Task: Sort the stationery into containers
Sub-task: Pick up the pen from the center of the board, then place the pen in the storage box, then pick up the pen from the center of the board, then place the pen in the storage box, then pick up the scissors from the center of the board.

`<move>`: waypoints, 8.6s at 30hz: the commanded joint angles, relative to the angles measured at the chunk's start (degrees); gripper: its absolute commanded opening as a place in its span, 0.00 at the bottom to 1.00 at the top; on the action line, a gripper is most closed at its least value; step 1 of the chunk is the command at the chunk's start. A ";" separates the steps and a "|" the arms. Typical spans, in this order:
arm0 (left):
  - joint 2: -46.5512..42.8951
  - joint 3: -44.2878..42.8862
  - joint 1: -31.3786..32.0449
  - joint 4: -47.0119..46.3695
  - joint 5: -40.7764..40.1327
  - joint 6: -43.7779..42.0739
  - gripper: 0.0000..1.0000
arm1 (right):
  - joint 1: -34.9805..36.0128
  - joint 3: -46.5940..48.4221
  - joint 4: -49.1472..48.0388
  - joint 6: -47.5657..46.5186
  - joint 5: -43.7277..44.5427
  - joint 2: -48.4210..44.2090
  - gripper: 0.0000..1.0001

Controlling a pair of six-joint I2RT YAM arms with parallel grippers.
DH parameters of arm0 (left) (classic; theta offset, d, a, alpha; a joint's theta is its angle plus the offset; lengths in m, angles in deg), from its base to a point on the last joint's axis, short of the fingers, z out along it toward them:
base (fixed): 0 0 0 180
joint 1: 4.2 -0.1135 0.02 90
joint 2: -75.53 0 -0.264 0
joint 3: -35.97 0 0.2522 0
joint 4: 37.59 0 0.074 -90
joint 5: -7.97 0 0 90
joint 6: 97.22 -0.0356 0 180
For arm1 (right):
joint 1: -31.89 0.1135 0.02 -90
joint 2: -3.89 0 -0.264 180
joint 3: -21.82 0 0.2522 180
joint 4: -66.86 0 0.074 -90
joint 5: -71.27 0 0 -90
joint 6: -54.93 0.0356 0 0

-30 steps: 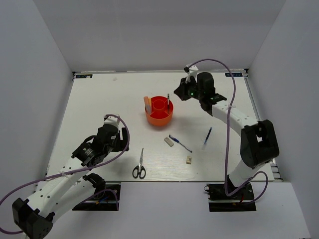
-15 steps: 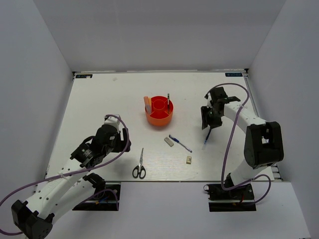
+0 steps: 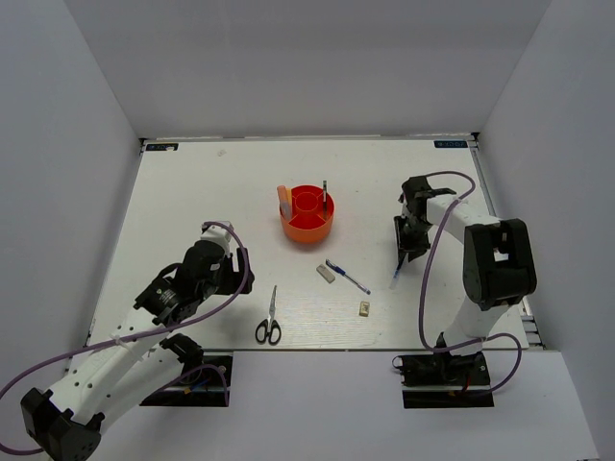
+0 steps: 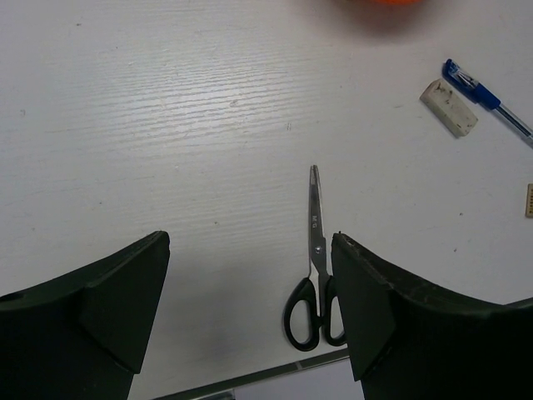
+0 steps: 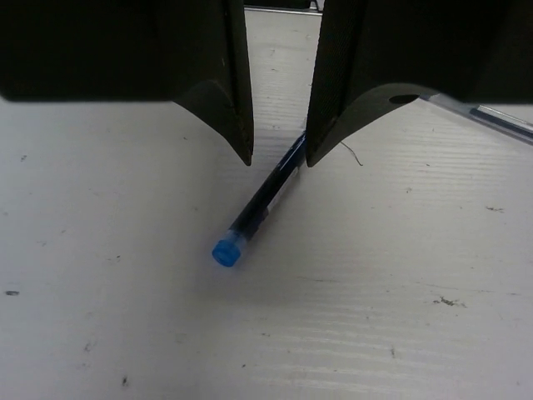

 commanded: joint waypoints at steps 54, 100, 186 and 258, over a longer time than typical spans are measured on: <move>2.93 -0.62 -0.24 -0.46 0.96 -1.52 0.89 | 15.32 23.71 -45.08 -4.98 -19.66 8.12 0.00; 1.78 -0.80 -0.16 -0.37 1.49 -1.35 0.83 | 22.00 -5.47 -16.86 -33.66 -20.27 -11.13 0.46; 5.12 -0.71 -0.24 0.33 -1.94 -2.67 0.83 | 27.11 30.47 -39.54 -20.63 -44.12 7.76 0.00; 20.33 -5.28 7.05 14.57 11.68 0.76 0.49 | 11.46 -6.26 -4.66 -30.31 -32.66 -13.85 0.59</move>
